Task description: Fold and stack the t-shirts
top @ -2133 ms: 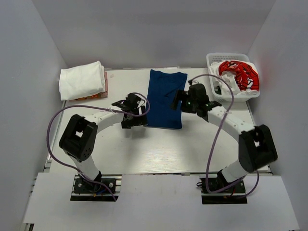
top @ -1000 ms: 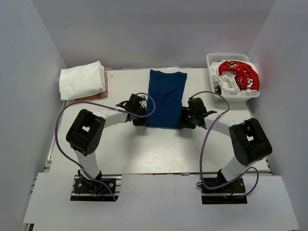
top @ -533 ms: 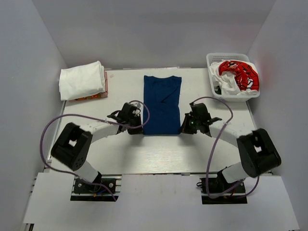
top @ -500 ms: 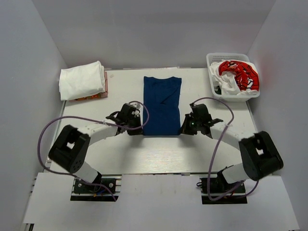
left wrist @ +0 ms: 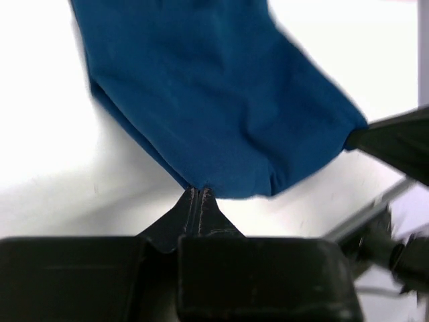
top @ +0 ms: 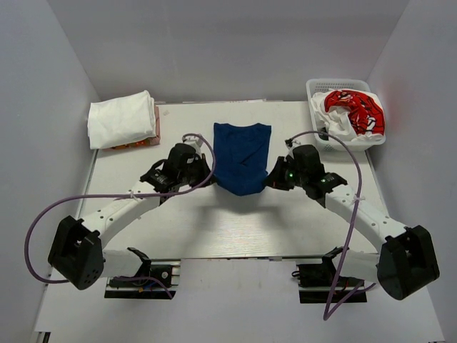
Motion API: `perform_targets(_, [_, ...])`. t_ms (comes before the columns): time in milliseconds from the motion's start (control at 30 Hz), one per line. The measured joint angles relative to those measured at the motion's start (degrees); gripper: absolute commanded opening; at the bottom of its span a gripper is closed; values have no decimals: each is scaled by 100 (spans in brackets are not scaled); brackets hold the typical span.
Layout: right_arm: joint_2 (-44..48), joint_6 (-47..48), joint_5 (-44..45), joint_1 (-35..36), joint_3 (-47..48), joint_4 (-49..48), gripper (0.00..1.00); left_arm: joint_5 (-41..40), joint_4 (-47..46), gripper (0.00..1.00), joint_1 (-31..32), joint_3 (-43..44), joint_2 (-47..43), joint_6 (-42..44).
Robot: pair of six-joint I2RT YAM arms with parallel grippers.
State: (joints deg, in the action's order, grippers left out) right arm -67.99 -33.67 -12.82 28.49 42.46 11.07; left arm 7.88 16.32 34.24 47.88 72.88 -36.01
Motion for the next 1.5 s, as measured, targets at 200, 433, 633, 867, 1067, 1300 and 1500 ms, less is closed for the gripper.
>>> perform_targets(200, [-415, -2, 564, -66, 946, 9, 0, -922, 223, 0, -39, 1261, 385, 15])
perform_targets(433, [-1318, 35, 1045, -358, 2122, 136, 0, -1886, 658, 0, -129, 2990, 1821, 173])
perform_targets(633, [-2205, 155, 1123, -675, 3010, 247, 0, -2170, 922, 0, -369, 4035, 2889, 306])
perform_targets(867, [-3539, 260, 802, -1086, 4236, 365, 0, -2024, 1016, 0, -706, 5486, 4216, 553])
perform_targets(1067, [-4892, 291, 595, -1340, 5571, 584, 0, -1735, 1040, 0, -911, 6526, 5276, 669])
perform_targets(1300, [-6223, 258, 669, -1488, 6773, 514, 90, -1097, 420, 60, -1220, 6728, 6111, 732])
perform_targets(1500, [-7082, 446, 225, -1641, 7709, 538, 90, -688, 363, 100, -1456, 7106, 6585, 754])
